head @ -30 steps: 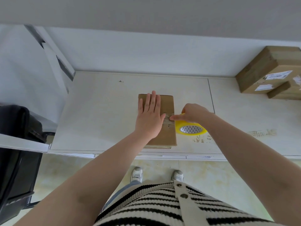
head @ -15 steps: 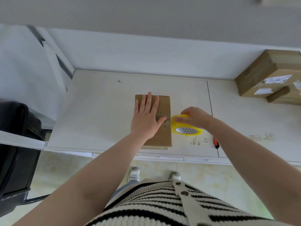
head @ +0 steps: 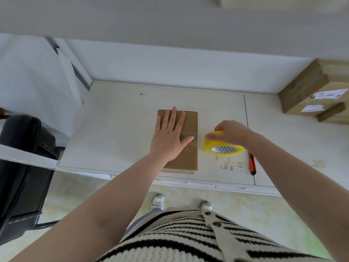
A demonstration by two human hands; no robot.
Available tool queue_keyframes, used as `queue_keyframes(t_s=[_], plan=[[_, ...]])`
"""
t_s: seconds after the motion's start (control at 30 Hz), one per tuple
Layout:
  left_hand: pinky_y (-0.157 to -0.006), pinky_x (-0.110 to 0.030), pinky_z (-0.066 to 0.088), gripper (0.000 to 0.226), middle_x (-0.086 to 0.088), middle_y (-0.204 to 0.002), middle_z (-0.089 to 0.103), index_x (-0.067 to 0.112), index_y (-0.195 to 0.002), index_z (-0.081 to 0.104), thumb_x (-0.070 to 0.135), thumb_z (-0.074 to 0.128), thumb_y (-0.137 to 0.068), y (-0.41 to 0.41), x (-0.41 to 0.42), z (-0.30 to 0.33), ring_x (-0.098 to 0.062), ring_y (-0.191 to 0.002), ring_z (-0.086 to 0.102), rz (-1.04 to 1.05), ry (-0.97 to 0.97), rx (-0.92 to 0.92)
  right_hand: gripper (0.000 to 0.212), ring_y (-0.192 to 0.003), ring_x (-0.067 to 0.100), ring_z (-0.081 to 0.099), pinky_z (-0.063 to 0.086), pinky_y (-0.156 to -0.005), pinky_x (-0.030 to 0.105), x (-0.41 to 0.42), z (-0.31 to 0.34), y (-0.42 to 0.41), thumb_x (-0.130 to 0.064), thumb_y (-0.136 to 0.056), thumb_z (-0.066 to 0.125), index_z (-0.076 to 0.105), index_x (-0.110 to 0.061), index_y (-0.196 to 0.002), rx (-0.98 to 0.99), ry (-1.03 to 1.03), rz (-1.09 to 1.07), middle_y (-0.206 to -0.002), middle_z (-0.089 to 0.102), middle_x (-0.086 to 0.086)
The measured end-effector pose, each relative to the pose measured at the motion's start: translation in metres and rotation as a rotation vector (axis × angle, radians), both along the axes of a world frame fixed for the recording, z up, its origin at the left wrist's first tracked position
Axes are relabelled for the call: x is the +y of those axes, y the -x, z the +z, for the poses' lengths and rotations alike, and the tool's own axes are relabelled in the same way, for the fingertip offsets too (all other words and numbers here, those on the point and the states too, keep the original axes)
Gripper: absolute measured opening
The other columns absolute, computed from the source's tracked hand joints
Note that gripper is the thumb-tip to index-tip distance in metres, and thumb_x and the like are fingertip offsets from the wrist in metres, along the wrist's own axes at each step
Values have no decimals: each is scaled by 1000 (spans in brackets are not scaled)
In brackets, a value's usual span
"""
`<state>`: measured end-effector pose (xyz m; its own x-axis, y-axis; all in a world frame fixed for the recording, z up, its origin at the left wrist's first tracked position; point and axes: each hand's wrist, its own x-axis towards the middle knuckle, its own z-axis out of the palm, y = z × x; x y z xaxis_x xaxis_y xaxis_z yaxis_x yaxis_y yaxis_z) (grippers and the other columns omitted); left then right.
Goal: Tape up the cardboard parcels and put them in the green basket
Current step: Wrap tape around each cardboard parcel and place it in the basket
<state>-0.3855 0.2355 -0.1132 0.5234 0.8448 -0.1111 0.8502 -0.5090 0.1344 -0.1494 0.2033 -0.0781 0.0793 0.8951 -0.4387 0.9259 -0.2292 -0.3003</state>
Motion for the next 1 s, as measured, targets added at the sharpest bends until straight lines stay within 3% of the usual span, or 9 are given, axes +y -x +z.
queue_keyframes(t_s=[0.1, 0.33, 0.4, 0.5, 0.6, 0.67, 0.83, 0.9, 1.0], plan=[[-122, -45, -10, 83, -4, -164, -22, 28, -157, -13, 72, 5, -89, 0, 0, -2, -22, -151, -19, 0, -7, -4, 56, -79, 16, 56, 37, -65, 29, -4, -3, -2, -79, -73, 57, 66, -27, -92, -42, 6, -24, -74, 55, -13], [-122, -45, -10, 83, -4, -163, -23, 28, -156, -16, 73, 3, -89, 0, 0, -3, -23, -151, -19, 1, -20, 19, 77, -92, 19, 57, 44, -77, 33, -7, -13, 3, -83, -70, 56, 65, -22, -117, -48, 30, -98, -104, 66, -2], [-122, -45, -11, 83, -4, -164, -22, 27, -156, -15, 73, 3, -89, -1, 0, -4, -23, -151, -19, 4, -27, 20, 71, -92, 19, 58, 43, -74, 33, -8, -13, 4, -83, -70, 56, 65, -24, -108, -58, 41, -86, -100, 66, -3], [-122, -45, -10, 83, -4, -164, -22, 27, -156, -13, 73, 3, -89, -1, 0, -4, -23, -151, -18, 3, -29, 16, 54, -78, 14, 59, 41, -63, 29, -10, -8, 5, -82, -71, 55, 55, -28, -78, 12, -25, -140, -78, 60, -12], [-122, -46, -9, 83, -5, -164, -20, 26, -157, -11, 72, 1, -89, -2, -1, -4, -24, -152, -16, 0, -34, 5, 34, -72, 8, 57, 43, -60, 28, -23, -9, -7, -62, -84, 60, 55, -28, -81, 240, -360, -498, -79, 62, -12], [-122, -46, -9, 82, -6, -164, -19, 26, -157, -11, 71, 2, -89, -2, -1, -4, -25, -152, -16, -1, -33, 7, 20, -76, 14, 57, 40, -61, 28, -39, -19, -22, -42, -91, 60, 56, -23, -90, 177, -462, -728, -91, 65, -2], [-121, -46, -13, 82, -5, -163, -25, 27, -155, -17, 72, 3, -90, -3, 1, -6, -24, -150, -21, 1, -21, 25, 29, -113, 35, 51, 43, -86, 40, -85, -58, -44, -25, -97, 55, 51, -7, -120, -64, -123, -875, -123, 53, 16], [-121, -46, -13, 82, -5, -162, -25, 27, -155, -17, 72, 2, -89, -3, 1, -6, -24, -150, -21, 3, -20, 35, 30, -112, 36, 53, 45, -86, 42, -92, -66, -46, -18, -95, 58, 50, -5, -121, -27, -96, -910, -123, 53, 18], [-121, -46, -13, 82, -5, -162, -25, 27, -155, -17, 72, 1, -89, -3, 1, -5, -24, -150, -21, 4, -20, 42, 26, -99, 33, 58, 43, -72, 34, -91, -72, -51, -13, -93, 61, 55, -3, -116, 55, -128, -938, -113, 61, 17]])
